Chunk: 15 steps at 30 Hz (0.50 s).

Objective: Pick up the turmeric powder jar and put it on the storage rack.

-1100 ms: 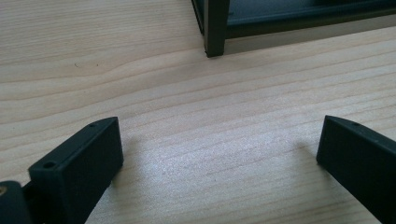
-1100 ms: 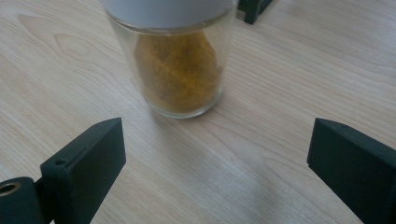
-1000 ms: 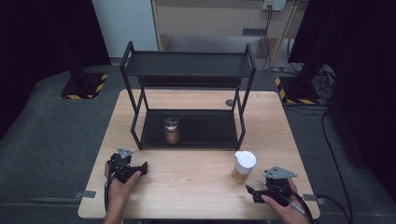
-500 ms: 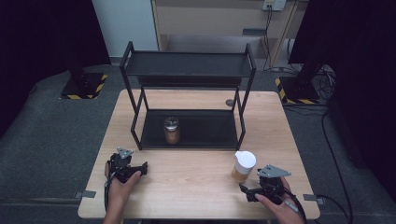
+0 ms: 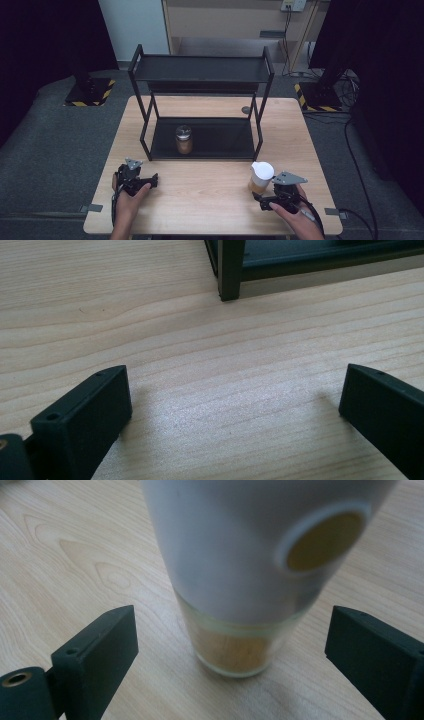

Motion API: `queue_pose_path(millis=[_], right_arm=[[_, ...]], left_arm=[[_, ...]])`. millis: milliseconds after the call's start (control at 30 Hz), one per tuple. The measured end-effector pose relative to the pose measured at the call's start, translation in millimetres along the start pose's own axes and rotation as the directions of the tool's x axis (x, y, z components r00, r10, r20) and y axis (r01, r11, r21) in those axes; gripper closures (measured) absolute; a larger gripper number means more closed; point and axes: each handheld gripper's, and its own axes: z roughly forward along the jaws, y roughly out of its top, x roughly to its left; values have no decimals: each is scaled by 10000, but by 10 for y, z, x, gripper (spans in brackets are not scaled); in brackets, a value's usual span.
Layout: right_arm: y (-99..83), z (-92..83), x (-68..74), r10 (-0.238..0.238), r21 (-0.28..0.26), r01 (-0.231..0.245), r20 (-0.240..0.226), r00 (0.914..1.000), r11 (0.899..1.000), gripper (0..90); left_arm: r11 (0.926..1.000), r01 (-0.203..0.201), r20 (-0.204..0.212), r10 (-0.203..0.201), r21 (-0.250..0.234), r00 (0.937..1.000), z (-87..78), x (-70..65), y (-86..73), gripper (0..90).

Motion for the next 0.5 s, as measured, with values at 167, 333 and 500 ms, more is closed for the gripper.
queue_pose_path(millis=[167,333,500], right_arm=[[41,35,9,-38,-95,39,92,10000,9999,107],[78,71,7,59,-248,-56,118,9999,9997,150],[92,103,12,74,-339,-68,174,9998,9994,221]], left_arm=[[10000,3,7,-3,-1,10000,1,1,1,0],[10000,6,7,-6,-4,10000,2,1,1,0],[10000,1,14,-1,5,10000,2,3,4,0]])
